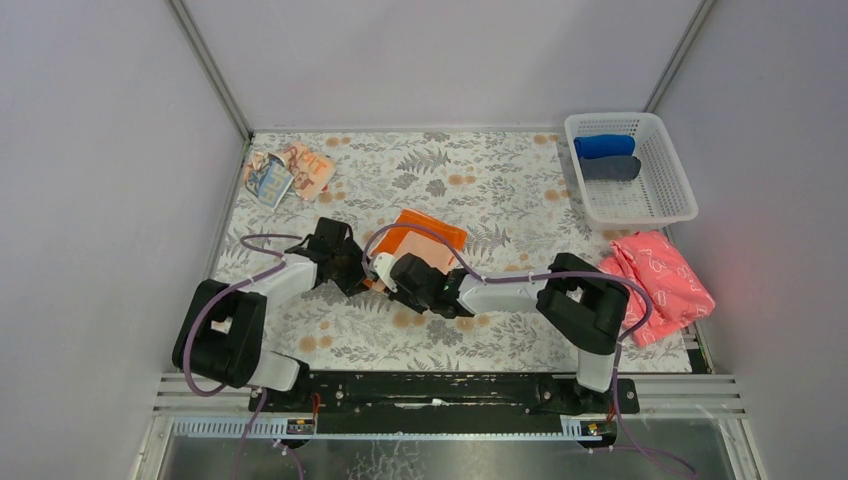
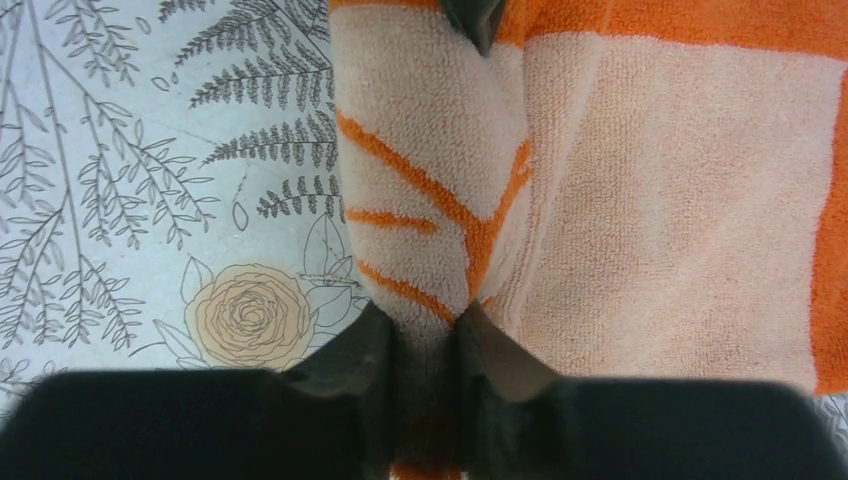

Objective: Roll the towels
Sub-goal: Roll the towel at the center of the board.

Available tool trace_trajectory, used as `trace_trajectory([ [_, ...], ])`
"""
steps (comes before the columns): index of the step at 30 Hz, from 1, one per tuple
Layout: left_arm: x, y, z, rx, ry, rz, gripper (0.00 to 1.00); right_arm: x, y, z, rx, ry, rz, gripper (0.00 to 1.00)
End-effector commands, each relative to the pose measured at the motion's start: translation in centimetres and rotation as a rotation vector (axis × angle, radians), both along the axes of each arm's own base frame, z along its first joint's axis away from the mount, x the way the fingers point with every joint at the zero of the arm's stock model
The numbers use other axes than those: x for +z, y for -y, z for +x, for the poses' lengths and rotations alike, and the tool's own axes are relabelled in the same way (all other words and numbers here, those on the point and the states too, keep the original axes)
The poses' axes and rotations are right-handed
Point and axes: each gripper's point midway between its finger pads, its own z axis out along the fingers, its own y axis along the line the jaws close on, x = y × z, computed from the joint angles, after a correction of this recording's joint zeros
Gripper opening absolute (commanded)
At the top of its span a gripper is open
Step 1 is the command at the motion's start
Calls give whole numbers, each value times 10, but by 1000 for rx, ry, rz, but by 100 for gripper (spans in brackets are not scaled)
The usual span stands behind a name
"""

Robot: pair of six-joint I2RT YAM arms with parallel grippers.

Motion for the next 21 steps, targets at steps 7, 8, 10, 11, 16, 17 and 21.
trace_trajectory([
  [7, 20, -23, -10, 38, 36, 95, 70, -30, 14, -80, 38, -594, 136, 0],
  [8, 25, -24, -10, 38, 49, 98, 73, -26, 12, -81, 41, -643, 173, 0],
  [10, 33, -27, -11, 26, 59, 112, 78, -17, 8, -79, 32, -735, 252, 0],
  [11, 37, -28, -12, 18, 64, 115, 80, -14, 7, -78, 29, -782, 287, 0],
  [16, 51, -22, -18, -6, 104, 77, 84, -9, 8, -75, -24, -1012, 402, 0],
  [17, 50, -20, -19, -14, 104, 65, 84, -9, 9, -73, -43, -1050, 424, 0],
  [21, 46, -9, -17, -35, 108, 8, 84, -21, 17, -65, -140, -1178, 458, 0],
])
